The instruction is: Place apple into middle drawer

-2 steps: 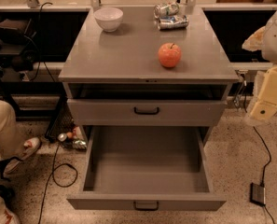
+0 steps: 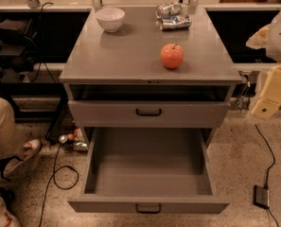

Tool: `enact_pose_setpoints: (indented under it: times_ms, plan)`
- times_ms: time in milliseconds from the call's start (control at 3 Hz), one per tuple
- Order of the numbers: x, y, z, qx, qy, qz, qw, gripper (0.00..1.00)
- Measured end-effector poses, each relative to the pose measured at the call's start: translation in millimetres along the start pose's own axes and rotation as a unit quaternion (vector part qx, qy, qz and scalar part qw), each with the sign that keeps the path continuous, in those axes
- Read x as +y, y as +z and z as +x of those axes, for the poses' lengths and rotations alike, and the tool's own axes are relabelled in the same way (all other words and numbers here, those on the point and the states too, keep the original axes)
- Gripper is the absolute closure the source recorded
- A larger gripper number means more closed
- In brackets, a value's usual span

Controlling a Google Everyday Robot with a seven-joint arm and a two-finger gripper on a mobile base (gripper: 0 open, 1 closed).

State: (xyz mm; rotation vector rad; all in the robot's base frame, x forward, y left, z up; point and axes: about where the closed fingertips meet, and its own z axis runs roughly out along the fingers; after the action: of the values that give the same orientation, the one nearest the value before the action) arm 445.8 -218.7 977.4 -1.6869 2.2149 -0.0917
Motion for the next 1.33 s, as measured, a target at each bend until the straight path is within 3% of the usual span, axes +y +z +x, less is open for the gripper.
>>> enact_pose_setpoints:
  times_ms: [333,667,1000,1333]
  plan:
    - [-24,20,0,-0.05,0.028,0.01,0.9983,0.0]
    - [-67,61,-7,-0.137,0.07,0.021,0.9879,0.0]
    - [-100,95,-18,-0.211,0.083,0.045,0.9728,0.0]
    - [-111,101,-22,-0.226,0.087,0.057,0.9686,0.0]
